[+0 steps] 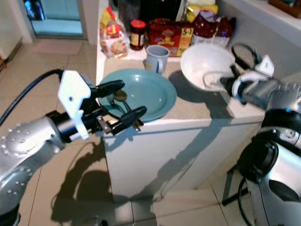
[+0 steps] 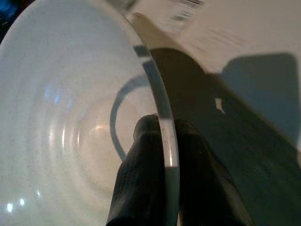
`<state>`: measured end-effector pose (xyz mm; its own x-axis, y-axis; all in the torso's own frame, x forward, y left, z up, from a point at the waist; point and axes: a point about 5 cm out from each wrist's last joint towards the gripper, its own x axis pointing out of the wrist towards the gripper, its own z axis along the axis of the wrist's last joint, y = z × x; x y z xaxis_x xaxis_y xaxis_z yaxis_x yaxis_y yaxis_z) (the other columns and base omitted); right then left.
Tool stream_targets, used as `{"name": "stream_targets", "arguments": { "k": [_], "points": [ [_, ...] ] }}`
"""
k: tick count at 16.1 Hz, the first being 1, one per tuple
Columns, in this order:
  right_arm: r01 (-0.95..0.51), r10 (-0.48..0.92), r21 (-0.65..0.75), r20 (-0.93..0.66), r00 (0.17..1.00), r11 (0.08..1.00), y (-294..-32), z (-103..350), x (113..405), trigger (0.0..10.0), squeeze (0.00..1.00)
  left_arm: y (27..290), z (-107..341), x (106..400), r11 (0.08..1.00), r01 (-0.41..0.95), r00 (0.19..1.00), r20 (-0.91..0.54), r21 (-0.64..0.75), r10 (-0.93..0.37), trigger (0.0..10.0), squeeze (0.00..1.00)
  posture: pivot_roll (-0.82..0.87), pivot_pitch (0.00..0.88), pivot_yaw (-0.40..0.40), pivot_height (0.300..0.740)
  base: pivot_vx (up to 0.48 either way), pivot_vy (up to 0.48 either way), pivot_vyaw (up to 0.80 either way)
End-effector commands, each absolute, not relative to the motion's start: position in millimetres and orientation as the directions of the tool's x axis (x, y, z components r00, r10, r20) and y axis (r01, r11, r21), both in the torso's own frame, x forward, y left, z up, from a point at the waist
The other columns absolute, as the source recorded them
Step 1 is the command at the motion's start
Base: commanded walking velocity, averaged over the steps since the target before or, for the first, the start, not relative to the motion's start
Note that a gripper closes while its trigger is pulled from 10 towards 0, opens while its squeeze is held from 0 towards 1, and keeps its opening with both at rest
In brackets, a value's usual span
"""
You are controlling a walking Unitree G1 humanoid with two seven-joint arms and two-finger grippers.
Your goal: Setting the table
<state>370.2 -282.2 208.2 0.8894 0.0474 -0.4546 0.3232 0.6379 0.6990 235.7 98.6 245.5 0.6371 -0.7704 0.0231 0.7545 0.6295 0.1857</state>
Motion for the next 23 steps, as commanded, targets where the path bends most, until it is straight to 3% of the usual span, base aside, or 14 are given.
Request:
{"name": "stream_targets", "arguments": {
  "k": [1,5,6,7,10,12,18,21,22,23],
  "points": [
    [0.335,0.017,0.729,-0.429,0.903,0.597,-291,210,370,10.0,0.00,99,244,239,0.647,0.740,0.657,0.009,0.184,-0.754,10.0,0.00,0.01,0.005,-0.082,0.740,0.000,0.000,0.00],
    [0.402,-0.034,0.740,-0.458,0.888,0.540,-296,191,370,10.0,0.00,99,244,240,0.661,0.728,0.671,0.010,0.184,-0.742,10.0,0.00,0.02,0.005,-0.085,0.740,0.000,0.000,0.00],
    [0.404,-0.038,0.740,-0.457,0.888,0.538,-296,190,370,10.0,0.45,99,244,240,0.662,0.727,0.672,0.010,0.185,-0.741,10.0,0.00,0.02,0.004,-0.086,0.740,0.000,0.000,0.00],
    [0.397,-0.037,0.755,-0.445,0.895,0.522,-296,190,371,10.0,0.71,100,245,240,0.667,0.722,0.677,0.012,0.186,-0.736,10.0,0.00,0.01,0.002,-0.082,0.740,0.000,0.000,0.00],
    [0.412,-0.061,0.735,-0.453,0.889,0.538,-296,187,373,10.0,0.94,100,246,242,0.670,0.718,0.680,0.015,0.189,-0.733,10.0,0.00,0.02,0.000,-0.084,0.740,0.000,0.000,0.00],
    [0.415,-0.079,0.723,-0.450,0.890,0.553,-295,189,376,10.0,1.00,101,247,242,0.674,0.713,0.684,0.019,0.192,-0.729,10.0,0.00,0.02,0.000,-0.084,0.740,0.000,0.000,0.00],
    [0.358,-0.107,0.642,-0.395,0.912,0.678,-292,204,383,10.0,1.00,106,250,243,0.682,0.702,0.694,0.019,0.208,-0.720,10.0,0.00,0.02,0.000,-0.088,0.740,0.000,0.000,0.00],
    [0.394,-0.212,0.497,-0.382,0.899,0.773,-301,203,382,10.0,1.00,108,250,244,0.682,0.700,0.695,0.016,0.213,-0.719,10.0,0.00,0.02,0.000,-0.083,0.740,0.000,0.000,0.00],
    [0.383,-0.227,0.502,-0.344,0.911,0.775,-304,206,382,10.0,0.27,107,251,244,0.678,0.703,0.691,0.020,0.212,-0.723,10.0,0.00,0.02,0.000,-0.082,0.740,0.000,0.000,0.00],
    [0.362,-0.224,0.531,-0.308,0.925,0.766,-305,210,383,10.0,0.00,107,251,244,0.675,0.707,0.686,0.023,0.211,-0.727,10.0,0.00,0.02,0.000,-0.081,0.740,0.000,0.000,0.00]
  ]
}}
